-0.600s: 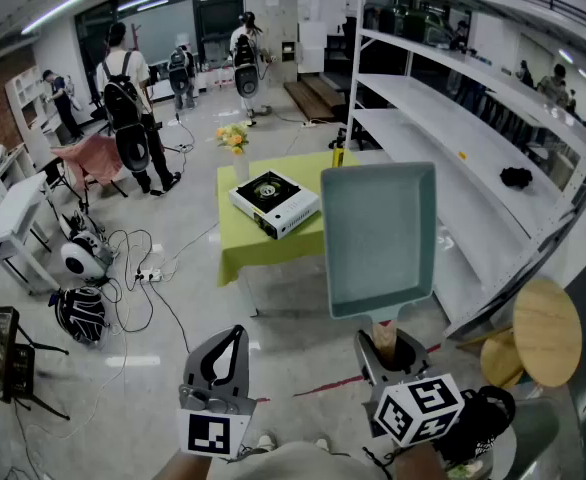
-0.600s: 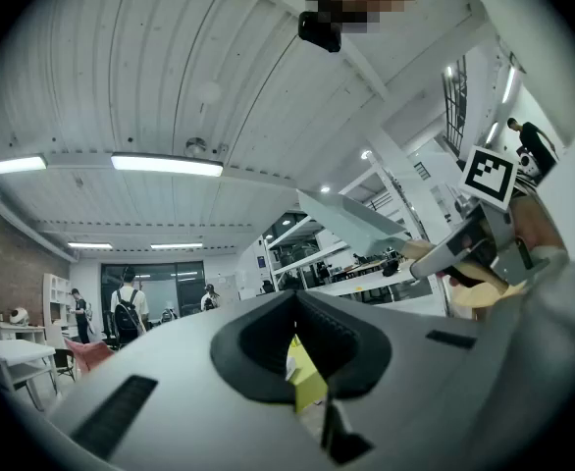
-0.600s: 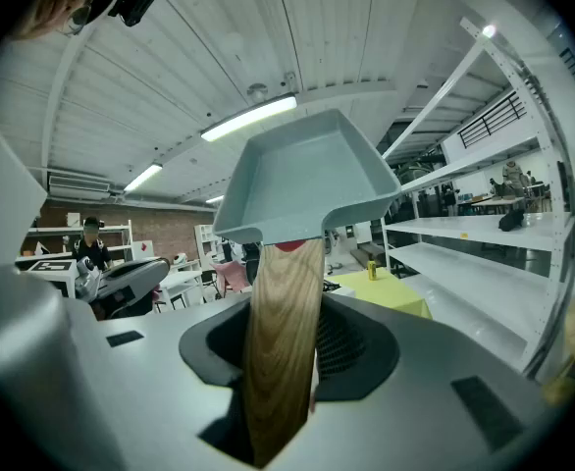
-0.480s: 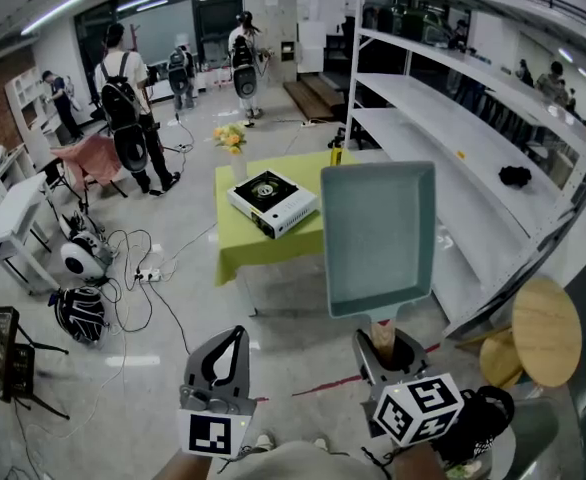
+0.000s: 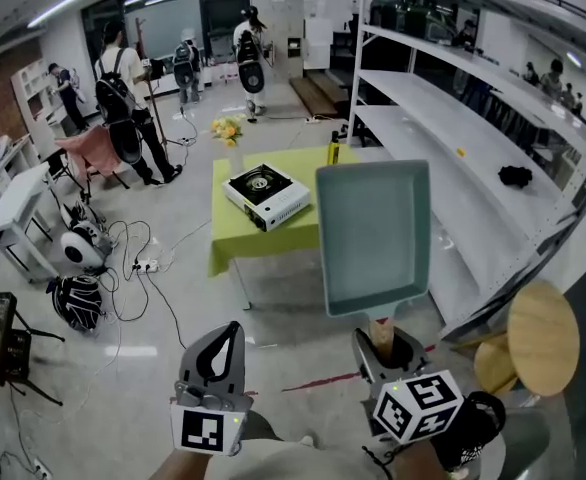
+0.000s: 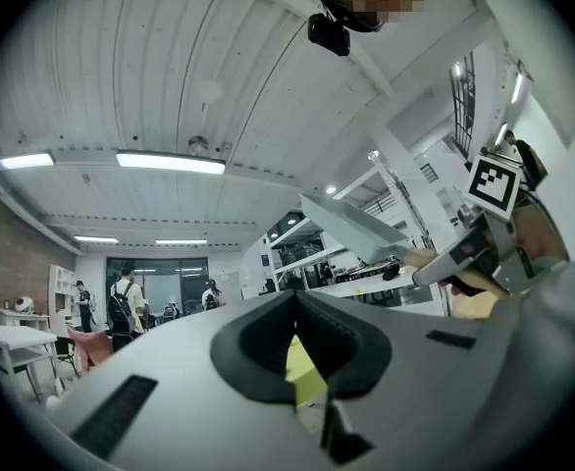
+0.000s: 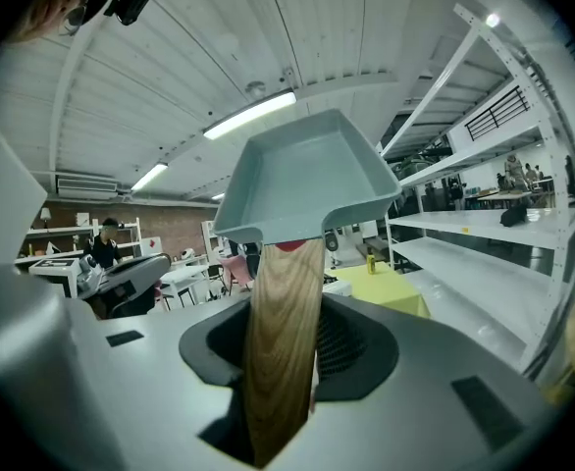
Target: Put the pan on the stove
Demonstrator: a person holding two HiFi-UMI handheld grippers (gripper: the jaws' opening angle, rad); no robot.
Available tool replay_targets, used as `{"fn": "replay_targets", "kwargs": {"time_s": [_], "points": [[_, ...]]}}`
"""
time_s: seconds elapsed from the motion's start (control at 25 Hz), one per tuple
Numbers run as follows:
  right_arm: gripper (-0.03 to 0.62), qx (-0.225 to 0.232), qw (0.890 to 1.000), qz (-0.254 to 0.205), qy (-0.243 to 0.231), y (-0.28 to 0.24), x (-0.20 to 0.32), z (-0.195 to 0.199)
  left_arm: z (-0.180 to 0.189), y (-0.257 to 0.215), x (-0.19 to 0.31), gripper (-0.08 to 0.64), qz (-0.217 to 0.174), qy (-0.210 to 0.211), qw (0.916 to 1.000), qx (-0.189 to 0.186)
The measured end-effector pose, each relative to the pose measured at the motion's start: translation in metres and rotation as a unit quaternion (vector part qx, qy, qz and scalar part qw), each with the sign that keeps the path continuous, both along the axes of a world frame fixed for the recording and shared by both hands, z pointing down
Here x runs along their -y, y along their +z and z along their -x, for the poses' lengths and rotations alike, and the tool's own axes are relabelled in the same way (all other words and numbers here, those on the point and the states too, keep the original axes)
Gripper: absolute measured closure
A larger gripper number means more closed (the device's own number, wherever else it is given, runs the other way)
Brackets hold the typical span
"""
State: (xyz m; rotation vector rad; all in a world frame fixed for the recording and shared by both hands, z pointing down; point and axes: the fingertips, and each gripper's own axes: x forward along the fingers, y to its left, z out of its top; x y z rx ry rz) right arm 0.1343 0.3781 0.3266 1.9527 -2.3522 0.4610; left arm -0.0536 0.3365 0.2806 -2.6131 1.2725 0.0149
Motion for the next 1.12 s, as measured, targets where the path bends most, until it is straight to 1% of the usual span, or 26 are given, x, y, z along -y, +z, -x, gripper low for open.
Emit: {"fn": "replay_targets", "kwargs": {"time_s": [0.08, 0.24, 0.36, 0.48, 0.6, 0.72, 0.84, 0.96, 1.12], "points": [[0.453, -0.002, 1.000, 0.003, -0.003, 0.005, -0.001, -0.006, -0.004, 0.003, -0.001, 0.557, 0.001, -0.003, 1.0000, 0.001], [0.453, 0.009, 1.000, 0.008, -0.011, 0.012, 0.004, -0.014, -0.010, 0.006, 0.001, 0.557, 0.003, -0.005, 1.0000, 0.002], [0.453, 0.012, 1.000, 0.006, -0.014, 0.015, 0.017, -0.016, -0.011, 0.007, 0.011, 0.557, -0.005, -0.013, 0.9999, 0.009], [0.453, 0.018, 1.000, 0.010, -0.020, 0.023, 0.033, -0.016, -0.012, 0.014, 0.026, 0.557, 0.000, -0.015, 0.9999, 0.005], [0.453, 0.011, 1.000, 0.016, -0.023, 0.036, 0.053, -0.018, -0.012, 0.027, 0.052, 0.557, 0.016, -0.014, 0.9997, -0.011], [0.453, 0.003, 1.000, 0.017, -0.023, 0.047, 0.079, -0.018, -0.010, 0.039, 0.081, 0.557, 0.013, -0.022, 0.9997, -0.004], [0.453, 0.004, 0.999, 0.027, -0.022, 0.056, 0.109, -0.015, -0.005, 0.047, 0.114, 0.557, 0.024, -0.026, 0.9993, -0.010], [0.453, 0.004, 0.999, 0.043, -0.027, 0.062, 0.141, -0.011, 0.002, 0.048, 0.149, 0.557, 0.029, -0.035, 0.9989, -0.013], [0.453, -0.002, 0.998, 0.057, -0.029, 0.065, 0.191, -0.002, 0.009, 0.048, 0.199, 0.557, 0.030, -0.035, 0.9988, -0.012]]}}
